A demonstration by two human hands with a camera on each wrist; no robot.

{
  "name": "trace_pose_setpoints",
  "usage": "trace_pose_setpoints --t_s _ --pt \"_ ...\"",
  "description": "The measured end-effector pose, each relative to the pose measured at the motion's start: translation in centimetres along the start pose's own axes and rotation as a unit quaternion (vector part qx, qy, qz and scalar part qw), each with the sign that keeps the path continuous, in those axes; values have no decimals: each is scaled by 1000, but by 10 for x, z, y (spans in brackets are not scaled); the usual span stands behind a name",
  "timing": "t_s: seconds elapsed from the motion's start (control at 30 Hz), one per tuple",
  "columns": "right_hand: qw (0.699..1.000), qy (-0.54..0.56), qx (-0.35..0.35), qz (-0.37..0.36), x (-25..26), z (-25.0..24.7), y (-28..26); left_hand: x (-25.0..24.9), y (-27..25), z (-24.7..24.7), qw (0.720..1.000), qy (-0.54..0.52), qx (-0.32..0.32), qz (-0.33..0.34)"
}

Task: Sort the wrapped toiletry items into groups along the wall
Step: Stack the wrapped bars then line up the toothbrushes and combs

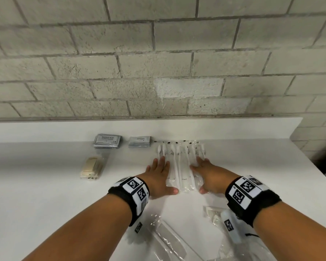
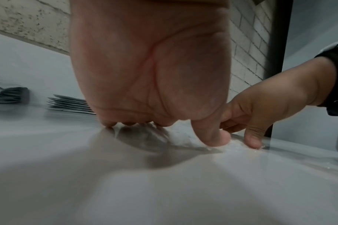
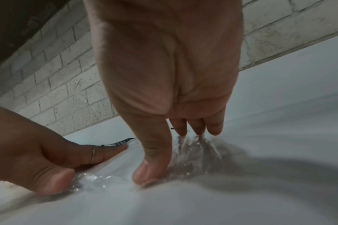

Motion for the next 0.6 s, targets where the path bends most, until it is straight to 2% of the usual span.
trace_pose_setpoints --t_s 0.17,0.3,0.4,0.47,0.6 --pt "999 49 -16 0 -2 -10 -9 5 -6 -6 999 6 -35 1" --pt "986 135 -95 30 -12 -41 -38 0 -33 -24 990 -33 -135 24" --pt "979 159 -114 62 -19 -45 -80 -9 -72 -26 974 -82 -202 56" --pt "980 164 -95 63 -14 -37 -114 -18 -99 -18 979 -71 -176 75" --pt "972 217 -58 66 8 -11 -180 -33 -137 14 991 -23 -72 109"
Point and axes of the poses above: each hand's wrist, its own y-axis towards the middle knuckle, its own z-axis out of the palm, x = y × z, the point moved 4 cm from there along y, towards the middle knuckle, and after that the axes turned 12 degrees about -x, right-handed, at the moved point
